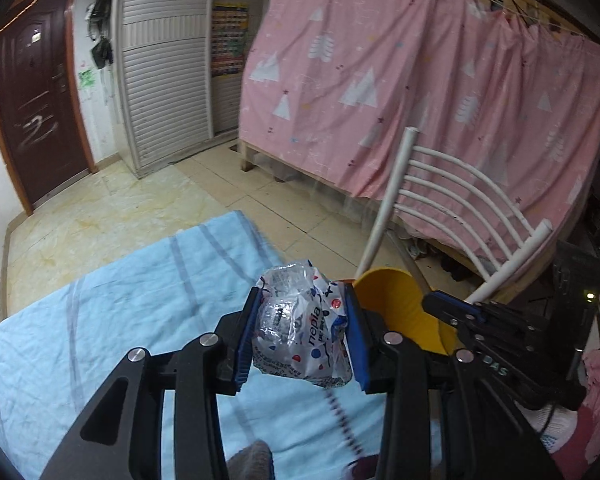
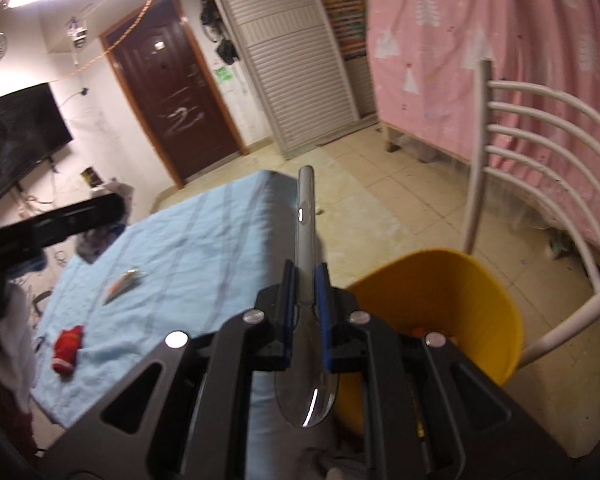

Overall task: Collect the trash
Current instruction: 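Open both tools over the yellow bin to drop the bag and spoon, then move both tools back over the red cloth and toothpaste tube on the bed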

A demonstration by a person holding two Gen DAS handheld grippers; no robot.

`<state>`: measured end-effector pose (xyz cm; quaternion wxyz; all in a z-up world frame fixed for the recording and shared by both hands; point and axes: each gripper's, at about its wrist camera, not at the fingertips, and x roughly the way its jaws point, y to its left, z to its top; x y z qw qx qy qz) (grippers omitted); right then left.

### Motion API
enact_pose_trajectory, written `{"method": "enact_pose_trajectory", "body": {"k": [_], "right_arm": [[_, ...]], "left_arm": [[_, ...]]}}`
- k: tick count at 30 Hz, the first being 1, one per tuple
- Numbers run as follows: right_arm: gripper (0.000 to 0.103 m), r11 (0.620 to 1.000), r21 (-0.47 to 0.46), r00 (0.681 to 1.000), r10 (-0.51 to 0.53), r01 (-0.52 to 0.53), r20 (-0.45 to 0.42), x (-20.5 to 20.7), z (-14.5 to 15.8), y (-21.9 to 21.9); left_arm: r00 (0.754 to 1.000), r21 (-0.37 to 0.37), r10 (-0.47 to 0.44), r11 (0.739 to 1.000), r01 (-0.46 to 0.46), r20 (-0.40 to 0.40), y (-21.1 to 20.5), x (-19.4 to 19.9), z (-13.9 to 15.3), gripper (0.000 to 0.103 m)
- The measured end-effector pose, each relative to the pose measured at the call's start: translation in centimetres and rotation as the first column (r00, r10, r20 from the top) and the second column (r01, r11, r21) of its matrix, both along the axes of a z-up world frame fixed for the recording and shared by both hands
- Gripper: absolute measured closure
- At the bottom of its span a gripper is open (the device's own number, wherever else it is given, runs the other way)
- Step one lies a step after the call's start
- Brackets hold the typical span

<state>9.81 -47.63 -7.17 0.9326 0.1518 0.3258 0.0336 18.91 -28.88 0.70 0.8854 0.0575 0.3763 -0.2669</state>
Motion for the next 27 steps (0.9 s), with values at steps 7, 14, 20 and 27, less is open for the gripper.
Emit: {"method": "enact_pose_trajectory", "body": {"k": [7, 14, 20, 27], "right_arm": [[0.093, 0.997, 0.001, 0.997, -0.072, 0.072, -0.028, 0.8, -2.2, -3.2], [0.091, 0.991, 0.027, 0.992, -0.127, 0.128, -0.028, 0.7, -3.6, -5.6], [0.059, 0.986, 0.054, 0.988, -0.155, 0.156, -0.017, 0.7, -4.4, -6.8], [0.055, 0.977, 0.082, 0.98, -0.199, 0.198, 0.002, -0.2, -4.1, -8.2]], "left_arm": [[0.997, 0.016, -0.071, 0.997, 0.071, -0.028, -5.5, -0.3, -1.5, 0.073], [0.991, 0.026, -0.121, 0.992, 0.123, -0.066, -10.0, 0.6, -3.7, 0.071], [0.986, 0.046, -0.135, 0.989, 0.14, -0.102, -13.1, 1.5, -5.6, 0.057], [0.983, 0.071, -0.151, 0.985, 0.159, -0.108, -14.4, 1.2, -6.4, 0.035]]}}
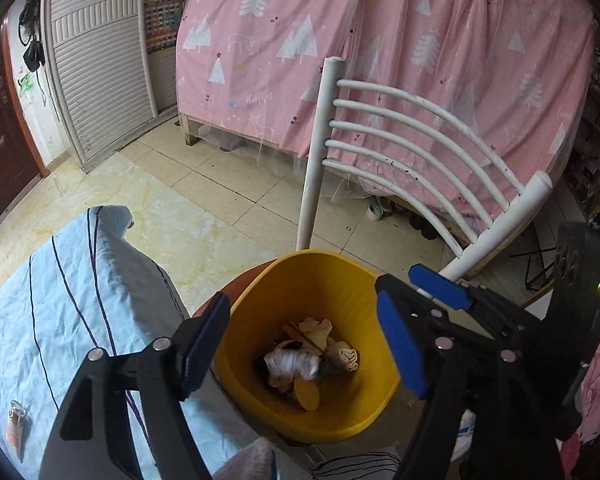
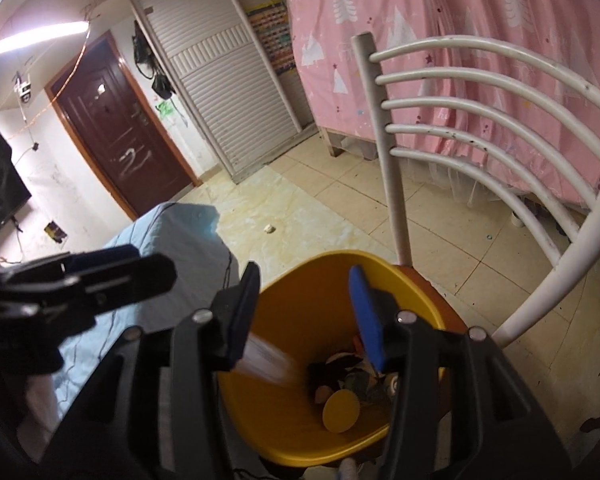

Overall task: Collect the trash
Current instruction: 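Move both tools back over the red cloth and toothpaste tube on the bed, then grasp the red striped cloth with the left tool while the right tool grasps the toothpaste tube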

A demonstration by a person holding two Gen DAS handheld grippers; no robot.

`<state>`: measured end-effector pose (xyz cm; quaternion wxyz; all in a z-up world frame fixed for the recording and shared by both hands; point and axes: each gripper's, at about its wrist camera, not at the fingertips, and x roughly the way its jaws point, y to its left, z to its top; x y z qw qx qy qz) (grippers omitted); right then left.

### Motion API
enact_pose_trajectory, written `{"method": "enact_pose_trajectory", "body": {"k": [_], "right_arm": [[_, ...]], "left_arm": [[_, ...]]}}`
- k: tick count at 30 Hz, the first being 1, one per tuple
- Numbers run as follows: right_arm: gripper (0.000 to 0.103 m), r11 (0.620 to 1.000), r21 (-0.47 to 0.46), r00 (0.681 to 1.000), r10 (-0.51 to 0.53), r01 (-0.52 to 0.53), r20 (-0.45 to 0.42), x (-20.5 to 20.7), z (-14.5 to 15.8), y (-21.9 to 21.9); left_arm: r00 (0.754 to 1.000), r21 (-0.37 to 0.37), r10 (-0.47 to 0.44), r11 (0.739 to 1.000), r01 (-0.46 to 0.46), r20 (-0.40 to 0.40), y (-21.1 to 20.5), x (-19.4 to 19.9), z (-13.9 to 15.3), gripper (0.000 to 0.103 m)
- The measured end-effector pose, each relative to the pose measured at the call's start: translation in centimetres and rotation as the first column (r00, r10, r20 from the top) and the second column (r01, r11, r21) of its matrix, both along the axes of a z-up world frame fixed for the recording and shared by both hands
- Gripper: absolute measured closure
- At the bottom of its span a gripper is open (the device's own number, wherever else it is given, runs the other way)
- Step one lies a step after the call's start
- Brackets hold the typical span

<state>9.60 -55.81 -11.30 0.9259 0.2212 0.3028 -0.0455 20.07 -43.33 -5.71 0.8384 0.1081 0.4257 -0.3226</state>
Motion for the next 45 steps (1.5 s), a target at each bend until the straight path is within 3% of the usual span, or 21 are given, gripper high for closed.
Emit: {"method": "enact_pose_trajectory", "body": {"k": [3, 9, 13, 30, 45], "right_arm": [[0.046, 1.0, -0.004, 1.0, 0.001, -0.001, 0.013, -0.2, 0.4, 0.2], [0.043, 0.999, -0.019, 0.999, 0.037, -0.037, 0.036, -0.4, 1.6, 1.8], [0.034, 0.997, -0.03, 0.997, 0.067, -0.066, 0.048, -0.6, 2.4, 3.5], [0.034, 0.958, -0.109, 0.963, 0.267, -0.264, 0.022, 1.3, 4.1, 13.7], [0.022, 0.88, -0.154, 0.892, 0.452, -0.449, -0.017, 3.5, 4.8, 23.5]], "left_arm": [[1.0, 0.001, 0.007, 1.0, -0.007, -0.001, 0.5, -0.2, 0.2, 0.035], [0.999, -0.014, 0.042, 0.999, -0.042, 0.007, 3.0, -0.6, 1.6, 0.034], [0.997, -0.019, 0.068, 0.998, -0.067, 0.04, 6.1, -1.3, 2.8, 0.032], [0.969, -0.088, 0.235, 0.97, -0.228, 0.077, 19.3, -2.6, 5.4, 0.031], [0.894, -0.088, 0.441, 0.897, -0.434, 0.086, 33.9, -6.7, 6.3, 0.021]]}}
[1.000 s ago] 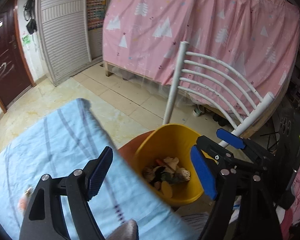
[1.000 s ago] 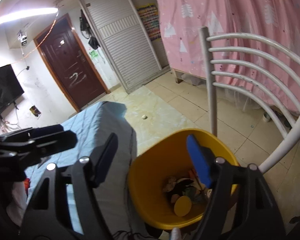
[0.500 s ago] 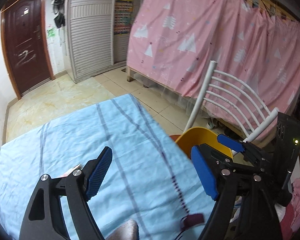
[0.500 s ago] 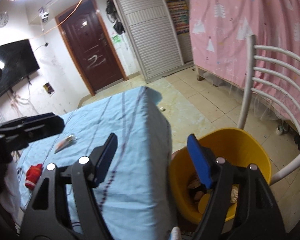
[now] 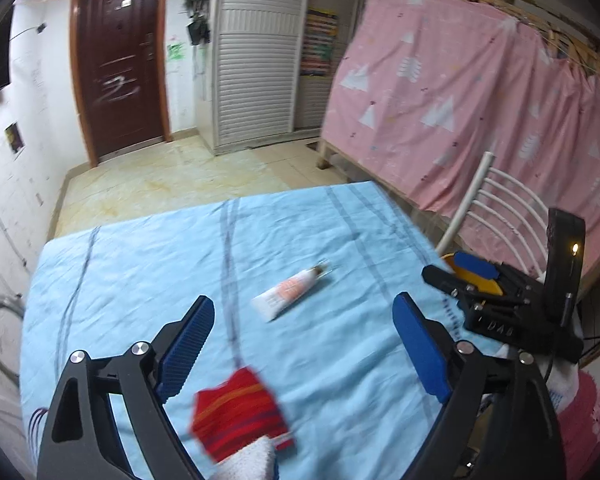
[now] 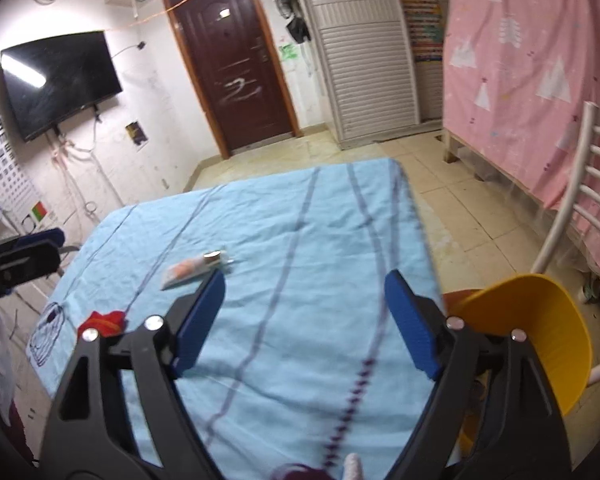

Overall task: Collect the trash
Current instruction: 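Grasp the red striped cloth with the left tool while the right tool grasps the toothpaste tube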

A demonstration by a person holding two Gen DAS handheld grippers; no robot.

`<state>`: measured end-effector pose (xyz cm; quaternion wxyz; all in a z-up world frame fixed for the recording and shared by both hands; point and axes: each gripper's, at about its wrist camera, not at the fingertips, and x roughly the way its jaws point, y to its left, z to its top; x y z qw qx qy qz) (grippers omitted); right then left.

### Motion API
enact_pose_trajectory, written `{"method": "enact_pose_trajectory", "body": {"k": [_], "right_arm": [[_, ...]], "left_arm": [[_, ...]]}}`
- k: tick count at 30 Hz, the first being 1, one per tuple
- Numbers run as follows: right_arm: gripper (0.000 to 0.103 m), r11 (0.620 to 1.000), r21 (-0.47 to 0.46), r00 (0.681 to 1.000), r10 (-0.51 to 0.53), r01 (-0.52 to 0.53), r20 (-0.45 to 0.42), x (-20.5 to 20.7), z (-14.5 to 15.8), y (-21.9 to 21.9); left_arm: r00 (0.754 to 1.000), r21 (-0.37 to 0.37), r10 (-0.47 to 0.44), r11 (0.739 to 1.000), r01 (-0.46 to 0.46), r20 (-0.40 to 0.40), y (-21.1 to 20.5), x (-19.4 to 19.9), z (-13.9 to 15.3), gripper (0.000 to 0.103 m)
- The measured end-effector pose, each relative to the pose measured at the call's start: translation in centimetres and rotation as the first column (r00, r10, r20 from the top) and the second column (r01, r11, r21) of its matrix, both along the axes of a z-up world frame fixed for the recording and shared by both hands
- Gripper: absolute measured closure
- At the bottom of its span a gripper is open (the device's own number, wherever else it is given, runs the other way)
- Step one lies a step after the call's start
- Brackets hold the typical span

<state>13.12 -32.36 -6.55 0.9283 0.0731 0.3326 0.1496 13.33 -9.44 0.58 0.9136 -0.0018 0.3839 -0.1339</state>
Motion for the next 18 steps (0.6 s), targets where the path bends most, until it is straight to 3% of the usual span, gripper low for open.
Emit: {"method": "enact_pose_trajectory", "body": {"k": [6, 11, 13, 18], "right_arm": [[0.018, 0.998, -0.032, 0.998, 0.06, -0.06, -0.014, 0.8, 0.1, 3.3], [0.016, 0.995, -0.053, 0.997, 0.077, -0.079, -0.029, 1.4, 0.1, 4.8], [0.016, 0.995, -0.059, 0.996, 0.079, -0.081, -0.035, 1.6, 0.0, 5.3], [0.015, 0.991, -0.085, 0.994, 0.102, -0.106, -0.049, 2.5, -0.1, 6.7]], "left_arm": [[0.998, -0.031, 0.043, 0.999, -0.044, -0.036, 3.4, -0.8, -1.8, 0.02], [0.996, -0.053, -0.004, 0.999, 0.0, -0.087, 3.8, -1.6, -4.4, 0.016], [0.995, -0.041, -0.024, 0.999, 0.02, -0.096, 3.5, -2.0, -5.4, 0.011], [0.992, 0.001, -0.032, 0.999, 0.033, -0.118, 3.1, -2.4, -7.3, 0.011]]}}
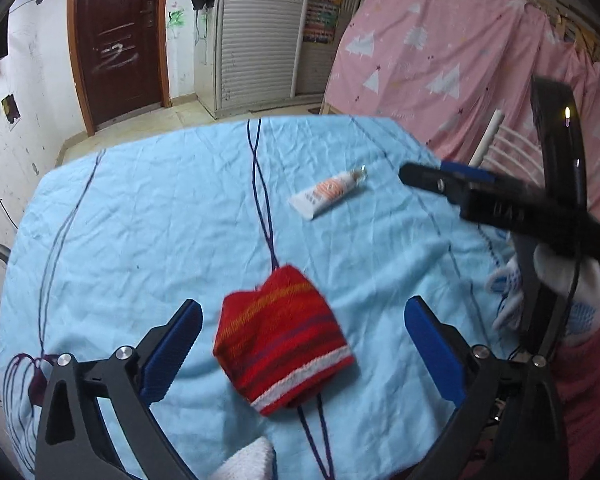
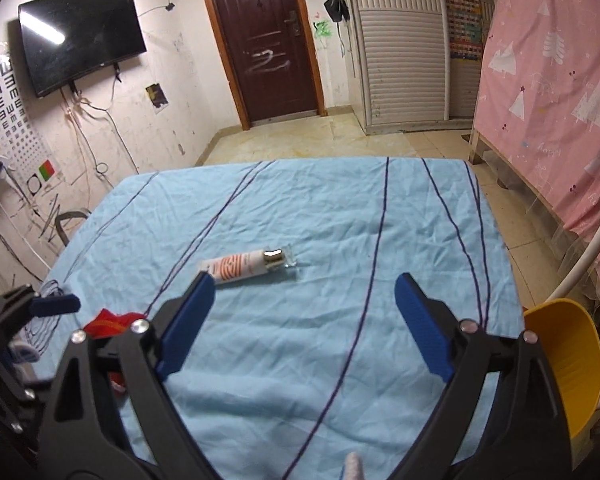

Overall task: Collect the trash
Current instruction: 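Grasp the red striped cloth with the left tool while the right tool grasps the toothpaste tube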

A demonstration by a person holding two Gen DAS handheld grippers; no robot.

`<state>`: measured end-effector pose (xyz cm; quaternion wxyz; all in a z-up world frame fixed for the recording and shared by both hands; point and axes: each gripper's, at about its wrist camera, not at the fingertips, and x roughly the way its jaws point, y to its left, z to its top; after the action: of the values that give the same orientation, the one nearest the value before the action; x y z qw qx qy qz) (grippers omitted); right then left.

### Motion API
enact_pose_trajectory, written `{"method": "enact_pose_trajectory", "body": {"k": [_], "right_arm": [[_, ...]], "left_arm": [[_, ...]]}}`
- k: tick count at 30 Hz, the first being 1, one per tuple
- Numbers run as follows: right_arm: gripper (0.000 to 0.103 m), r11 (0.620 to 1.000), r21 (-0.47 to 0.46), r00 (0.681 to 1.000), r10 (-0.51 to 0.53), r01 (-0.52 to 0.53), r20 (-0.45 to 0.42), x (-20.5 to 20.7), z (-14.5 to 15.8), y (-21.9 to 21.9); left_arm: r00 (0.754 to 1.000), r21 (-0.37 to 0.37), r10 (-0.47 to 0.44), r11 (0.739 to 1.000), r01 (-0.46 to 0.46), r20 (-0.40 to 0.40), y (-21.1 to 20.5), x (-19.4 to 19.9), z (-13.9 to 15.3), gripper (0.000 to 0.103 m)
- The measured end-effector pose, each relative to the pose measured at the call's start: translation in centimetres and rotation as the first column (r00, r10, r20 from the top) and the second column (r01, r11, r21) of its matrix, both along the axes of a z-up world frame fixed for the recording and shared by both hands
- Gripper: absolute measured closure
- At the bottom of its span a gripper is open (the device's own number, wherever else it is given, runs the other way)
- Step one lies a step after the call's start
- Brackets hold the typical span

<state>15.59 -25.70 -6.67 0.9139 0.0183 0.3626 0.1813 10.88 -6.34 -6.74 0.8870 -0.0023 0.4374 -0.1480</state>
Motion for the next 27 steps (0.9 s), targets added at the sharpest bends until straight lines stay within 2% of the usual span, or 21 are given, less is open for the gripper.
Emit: {"method": "enact_pose_trajectory", "body": {"k": [3, 6, 10, 13, 16, 19, 27], "right_arm": [[0.014, 0.999, -0.028, 0.999, 0.034, -0.034, -0.006, 0.6, -0.1, 1.4], [0.01, 0.996, -0.062, 0.997, 0.07, -0.071, -0.016, 1.1, -0.3, 3.0], [0.009, 0.988, -0.099, 0.993, 0.113, -0.115, -0.035, 1.8, -0.8, 4.8], [0.008, 0.983, -0.118, 0.989, 0.136, -0.142, -0.056, 2.4, -1.3, 6.0], [0.008, 0.977, -0.139, 0.985, 0.151, -0.161, -0.079, 3.0, -1.7, 7.1], [0.007, 0.97, -0.167, 0.981, 0.161, -0.178, -0.108, 3.6, -2.2, 8.0], [0.009, 0.958, -0.211, 0.971, 0.159, -0.195, -0.178, 4.6, -3.5, 8.8]], "left_arm": [[1.0, -0.002, -0.013, 1.0, 0.013, -0.01, -0.1, -0.2, -0.8, 0.011], [0.998, 0.03, -0.05, 0.998, 0.049, 0.024, -0.9, -0.8, -1.3, 0.012], [0.999, 0.051, -0.044, 0.998, 0.043, 0.026, -0.9, -0.6, -1.9, 0.044], [0.999, 0.064, -0.035, 0.997, 0.032, 0.042, -0.1, -0.6, -1.8, 0.063], [0.998, 0.041, -0.023, 0.999, 0.021, 0.051, 0.6, -0.4, -1.6, 0.077], [0.998, 0.011, -0.019, 1.0, 0.019, 0.059, 1.4, -0.4, -1.3, 0.081], [0.995, -0.032, -0.011, 0.999, 0.015, 0.095, 2.9, -0.6, -0.1, 0.083]]}}
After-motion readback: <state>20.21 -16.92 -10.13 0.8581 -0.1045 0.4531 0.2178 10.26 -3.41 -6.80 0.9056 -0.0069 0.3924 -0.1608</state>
